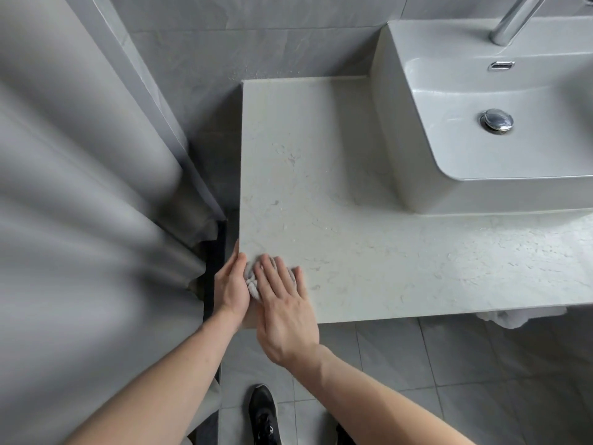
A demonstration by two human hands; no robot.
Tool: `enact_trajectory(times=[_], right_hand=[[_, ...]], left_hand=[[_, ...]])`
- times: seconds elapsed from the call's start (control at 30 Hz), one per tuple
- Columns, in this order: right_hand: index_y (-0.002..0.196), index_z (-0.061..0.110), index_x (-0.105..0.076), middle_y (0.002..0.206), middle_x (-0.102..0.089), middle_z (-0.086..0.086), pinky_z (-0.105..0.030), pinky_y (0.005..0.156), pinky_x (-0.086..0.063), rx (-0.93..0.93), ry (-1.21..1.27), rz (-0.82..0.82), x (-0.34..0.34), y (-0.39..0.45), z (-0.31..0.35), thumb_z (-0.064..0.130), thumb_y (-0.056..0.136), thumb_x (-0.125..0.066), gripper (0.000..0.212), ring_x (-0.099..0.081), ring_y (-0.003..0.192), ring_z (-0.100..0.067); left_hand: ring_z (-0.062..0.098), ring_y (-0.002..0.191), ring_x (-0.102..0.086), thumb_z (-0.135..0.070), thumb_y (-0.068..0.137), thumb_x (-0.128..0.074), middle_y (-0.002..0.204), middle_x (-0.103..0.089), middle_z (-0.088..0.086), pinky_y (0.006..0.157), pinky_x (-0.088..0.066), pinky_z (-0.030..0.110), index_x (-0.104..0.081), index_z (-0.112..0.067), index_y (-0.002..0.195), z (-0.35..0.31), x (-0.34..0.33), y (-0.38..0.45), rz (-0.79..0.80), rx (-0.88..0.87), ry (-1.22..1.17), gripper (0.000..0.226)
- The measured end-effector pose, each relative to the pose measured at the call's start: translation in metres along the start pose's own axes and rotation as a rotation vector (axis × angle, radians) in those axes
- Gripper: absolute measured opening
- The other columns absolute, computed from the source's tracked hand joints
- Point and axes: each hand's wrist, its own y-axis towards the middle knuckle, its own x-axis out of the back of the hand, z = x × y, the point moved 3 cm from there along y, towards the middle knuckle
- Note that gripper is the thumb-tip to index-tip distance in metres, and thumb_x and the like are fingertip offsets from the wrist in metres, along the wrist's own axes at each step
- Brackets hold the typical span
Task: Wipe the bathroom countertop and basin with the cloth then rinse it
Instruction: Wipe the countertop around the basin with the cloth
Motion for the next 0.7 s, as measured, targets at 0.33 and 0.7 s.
enact_trajectory(times=[0.33,0.7], right_hand=[[0.159,0.018,-0.033,0.168,-0.023,0.005,-0.042,0.129,-0.01,-0.127,0.133,-0.191,0.076,-0.033,-0.133,0.015,0.106,-0.042,0.054,-0.011,0.158,-0.011],[0.164,0.019,-0.014,0.172,-0.006,0.002,-0.048,0.128,0.0,-0.523,-0.071,-0.244,0.082,0.002,-0.172,0.041,0.098,-0.028,0.071,-0.001,0.159,-0.019]], left_hand=[[0.001,0.121,-0.058,-0.054,0.089,-0.043,0.133,-0.063,-0.021,0.094,-0.043,0.019,-0.059,-0.041,0.137,0.001,0.004,0.0,-0.009,-0.15,0.292,0.052],[0.017,0.12,-0.059,-0.046,0.101,-0.035,0.135,-0.064,-0.011,0.089,-0.044,0.027,-0.053,-0.046,0.14,-0.005,0.004,-0.004,-0.069,-0.206,0.497,0.043]])
